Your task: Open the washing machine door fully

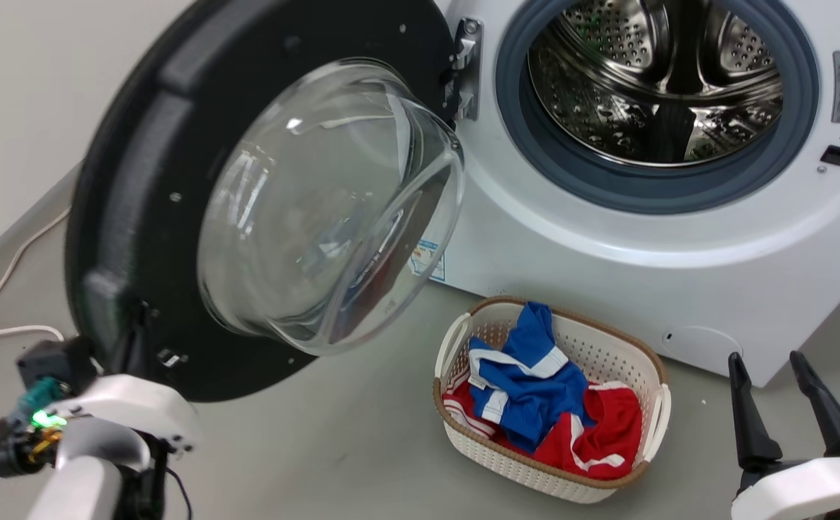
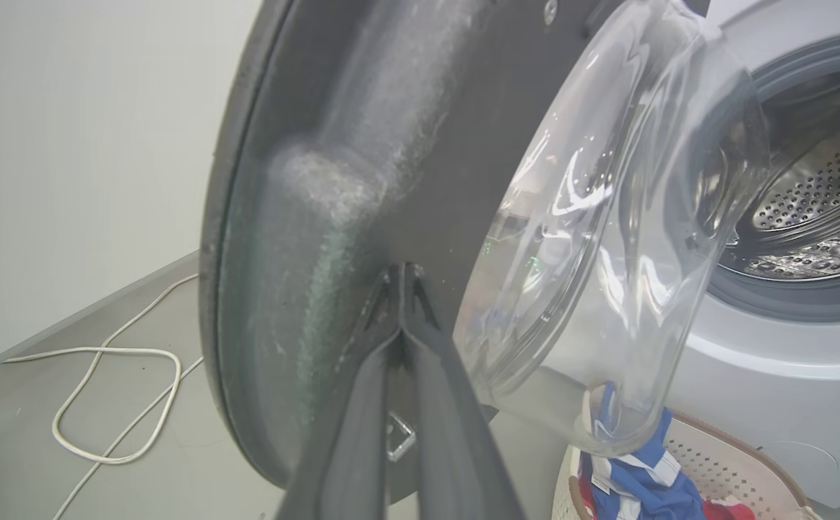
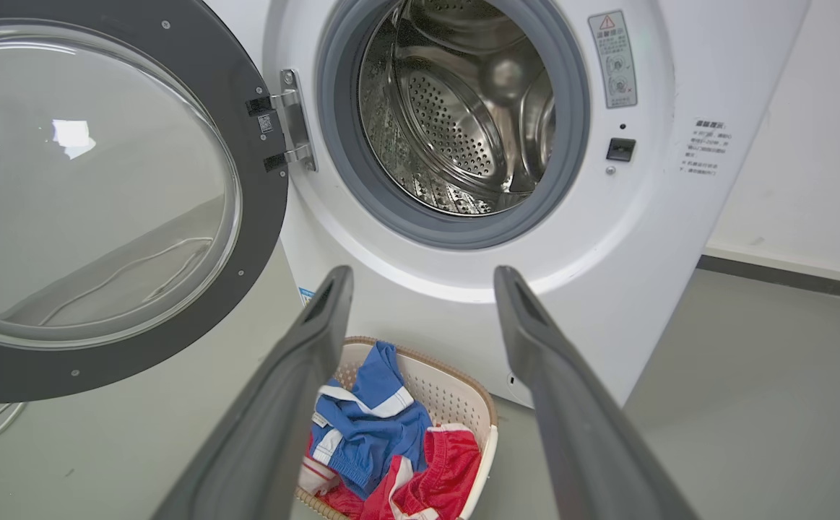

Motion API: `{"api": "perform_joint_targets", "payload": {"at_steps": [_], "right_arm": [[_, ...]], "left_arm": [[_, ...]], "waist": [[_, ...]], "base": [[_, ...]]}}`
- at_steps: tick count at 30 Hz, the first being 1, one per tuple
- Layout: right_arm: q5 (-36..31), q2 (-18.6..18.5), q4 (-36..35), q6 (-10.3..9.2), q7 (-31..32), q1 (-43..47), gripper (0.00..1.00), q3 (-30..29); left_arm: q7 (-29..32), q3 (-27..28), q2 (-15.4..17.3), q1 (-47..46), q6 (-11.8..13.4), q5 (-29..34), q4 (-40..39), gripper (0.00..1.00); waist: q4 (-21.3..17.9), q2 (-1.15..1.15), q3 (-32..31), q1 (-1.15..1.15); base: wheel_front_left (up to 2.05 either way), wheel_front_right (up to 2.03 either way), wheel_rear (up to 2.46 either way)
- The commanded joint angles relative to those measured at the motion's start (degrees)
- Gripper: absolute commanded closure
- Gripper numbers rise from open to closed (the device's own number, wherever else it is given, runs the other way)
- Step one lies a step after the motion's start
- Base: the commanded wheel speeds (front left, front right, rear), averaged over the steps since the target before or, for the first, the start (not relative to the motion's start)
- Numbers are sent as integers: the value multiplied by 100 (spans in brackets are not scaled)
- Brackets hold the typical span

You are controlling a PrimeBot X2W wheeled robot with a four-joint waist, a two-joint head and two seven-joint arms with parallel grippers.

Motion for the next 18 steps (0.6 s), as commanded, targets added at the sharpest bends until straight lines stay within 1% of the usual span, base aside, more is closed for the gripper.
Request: {"api": "perform_joint_targets", "payload": {"at_steps": [1, 8, 14, 18], "right_arm": [[-6, -23, -43, -1, 12, -90, 0, -8], [15, -158, -184, -1, 127, -234, 0, -16], [47, -202, -156, -1, 146, -294, 0, -5], [60, -185, -119, -1, 122, -316, 0, -14]], "left_arm": [[1, 92, 79, -141, 6, -31, 57, 100], [-27, 407, 322, -687, -213, -315, 701, 100], [-226, 556, 311, -829, -262, -455, 1136, 100], [-404, 538, 226, -690, -266, -455, 1210, 100]], "waist": [[-41, 0, 82, 0], [-154, 0, 406, 0], [-213, 0, 474, 0], [-244, 0, 443, 0]], "base": [[0, 0, 0], [0, 0, 0], [0, 0, 0], [0, 0, 0]]}}
